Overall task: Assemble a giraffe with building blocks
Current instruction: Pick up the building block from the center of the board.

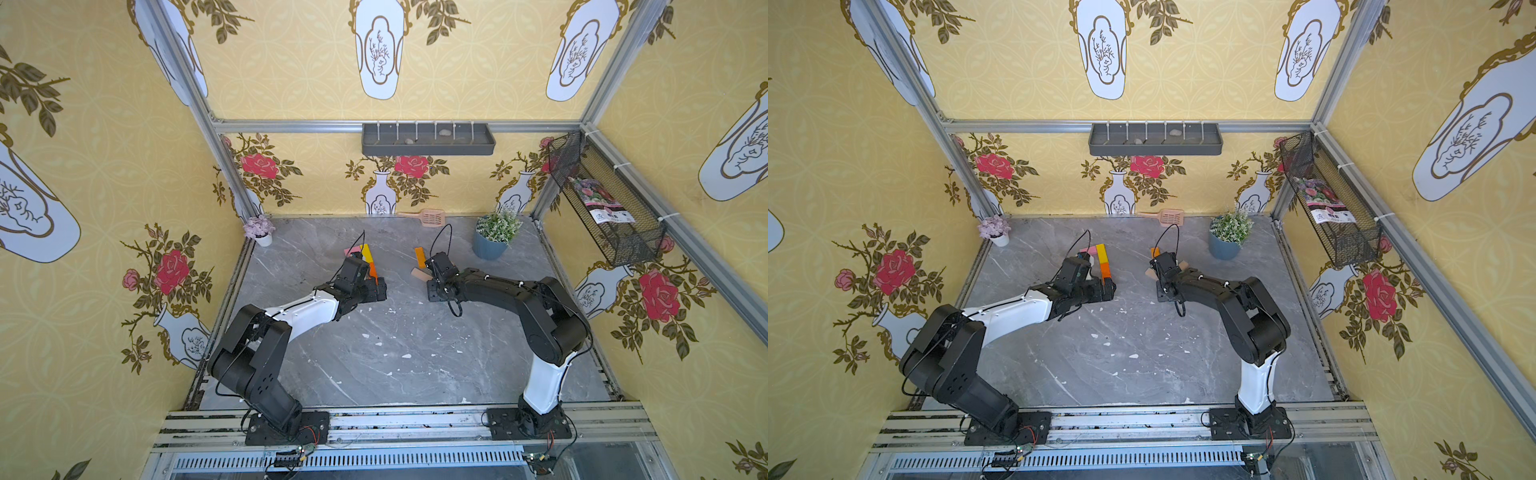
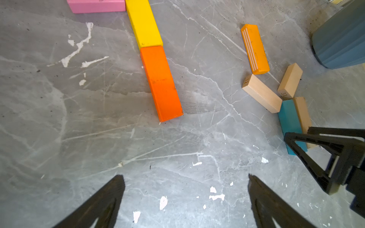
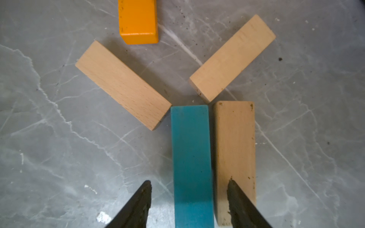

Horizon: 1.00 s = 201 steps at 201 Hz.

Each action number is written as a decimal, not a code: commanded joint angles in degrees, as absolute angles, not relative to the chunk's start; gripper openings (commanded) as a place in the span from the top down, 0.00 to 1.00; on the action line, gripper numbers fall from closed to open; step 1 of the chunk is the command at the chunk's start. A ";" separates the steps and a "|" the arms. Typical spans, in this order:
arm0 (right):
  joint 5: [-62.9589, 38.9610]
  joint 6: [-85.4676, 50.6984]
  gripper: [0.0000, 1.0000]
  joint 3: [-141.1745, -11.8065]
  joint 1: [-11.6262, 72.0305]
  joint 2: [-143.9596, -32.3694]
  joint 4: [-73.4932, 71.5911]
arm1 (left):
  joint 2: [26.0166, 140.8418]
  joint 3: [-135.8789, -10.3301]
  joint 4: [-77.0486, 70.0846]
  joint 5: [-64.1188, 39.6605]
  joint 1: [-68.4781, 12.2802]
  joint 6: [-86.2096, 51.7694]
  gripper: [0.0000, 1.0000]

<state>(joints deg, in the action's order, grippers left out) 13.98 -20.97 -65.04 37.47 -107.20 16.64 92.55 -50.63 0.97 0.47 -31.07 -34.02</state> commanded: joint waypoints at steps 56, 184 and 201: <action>14.23 -21.26 0.50 -66.01 37.61 -108.47 17.90 | 91.93 -50.56 1.67 1.67 -31.03 -33.06 0.01; 13.94 -22.41 0.49 -66.69 39.15 -109.25 16.66 | 91.36 -50.43 1.87 1.93 -31.03 -32.87 0.01; 14.51 -22.34 0.49 -66.29 39.08 -109.07 16.74 | 91.41 -50.45 1.87 1.93 -31.03 -32.83 0.01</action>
<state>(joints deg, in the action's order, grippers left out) 14.26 -21.43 -66.78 39.11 -108.81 16.05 91.50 -50.63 2.13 1.54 -31.07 -33.45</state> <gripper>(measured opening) 0.510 0.990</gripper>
